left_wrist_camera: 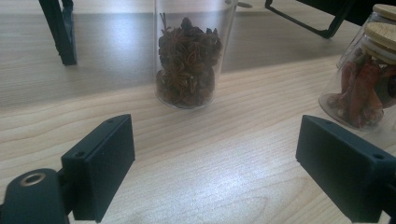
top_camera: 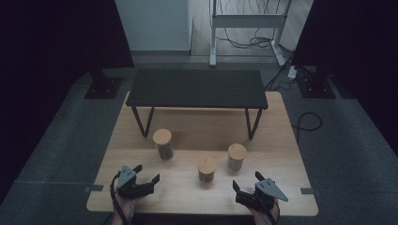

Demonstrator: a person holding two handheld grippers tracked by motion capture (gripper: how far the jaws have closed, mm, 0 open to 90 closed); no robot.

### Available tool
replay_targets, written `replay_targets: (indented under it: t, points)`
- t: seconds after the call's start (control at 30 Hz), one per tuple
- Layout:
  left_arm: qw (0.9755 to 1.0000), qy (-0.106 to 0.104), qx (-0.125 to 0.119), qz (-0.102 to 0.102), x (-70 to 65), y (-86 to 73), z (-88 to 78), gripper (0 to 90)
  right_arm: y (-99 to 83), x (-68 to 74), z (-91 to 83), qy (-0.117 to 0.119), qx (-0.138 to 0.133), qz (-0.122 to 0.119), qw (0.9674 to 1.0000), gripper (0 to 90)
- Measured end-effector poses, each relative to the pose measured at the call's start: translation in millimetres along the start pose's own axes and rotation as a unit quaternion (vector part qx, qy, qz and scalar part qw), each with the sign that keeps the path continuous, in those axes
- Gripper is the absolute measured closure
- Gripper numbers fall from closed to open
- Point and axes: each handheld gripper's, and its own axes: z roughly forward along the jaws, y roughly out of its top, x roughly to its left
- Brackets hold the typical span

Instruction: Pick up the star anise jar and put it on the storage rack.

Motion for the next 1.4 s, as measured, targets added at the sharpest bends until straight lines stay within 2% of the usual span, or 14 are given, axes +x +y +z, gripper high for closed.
replay_targets:
  t: [0.07,0.27,0.33,0.47,0.77,1.0,1.17,1.4]
  points:
    - [1.0000,-0.001,0.000,0.001,-0.1,-0.1,0.0,11.1,0.4,1.5,-1.2,0.005,-0.001,-0.006,1.0000,4.5]
    - [0.9999,-0.002,-0.003,0.011,-1.0,1.3,-2.6,10.7,0.4,2.9,-3.2,0.001,-0.002,-0.012,0.9999,4.3]
    - [0.9999,-0.003,-0.006,0.009,0.5,1.9,-3.4,10.5,0.5,2.0,-2.9,-0.002,-0.003,-0.015,0.9999,4.3]
    - [0.9999,-0.006,-0.011,0.000,3.9,1.6,-3.9,10.4,-0.5,-1.5,-4.2,-0.010,-0.003,-0.002,0.9999,4.2]
    - [0.9999,-0.009,-0.009,0.008,-2.0,5.3,-2.0,9.6,-0.5,-6.1,-4.5,-0.011,-0.005,0.006,0.9999,4.2]
    - [0.9998,-0.005,-0.013,0.017,-2.5,13.3,2.9,9.4,-0.9,-3.2,-5.7,-0.011,-0.005,0.011,0.9999,4.2]
    - [0.9999,-0.008,-0.002,0.008,1.8,16.2,7.6,9.6,-0.2,-1.8,-3.5,-0.007,-0.003,0.010,0.9999,4.2]
    - [0.9997,-0.007,0.000,0.022,0.6,24.8,19.3,9.3,-1.7,2.1,-7.0,-0.010,-0.005,0.007,0.9999,4.2]
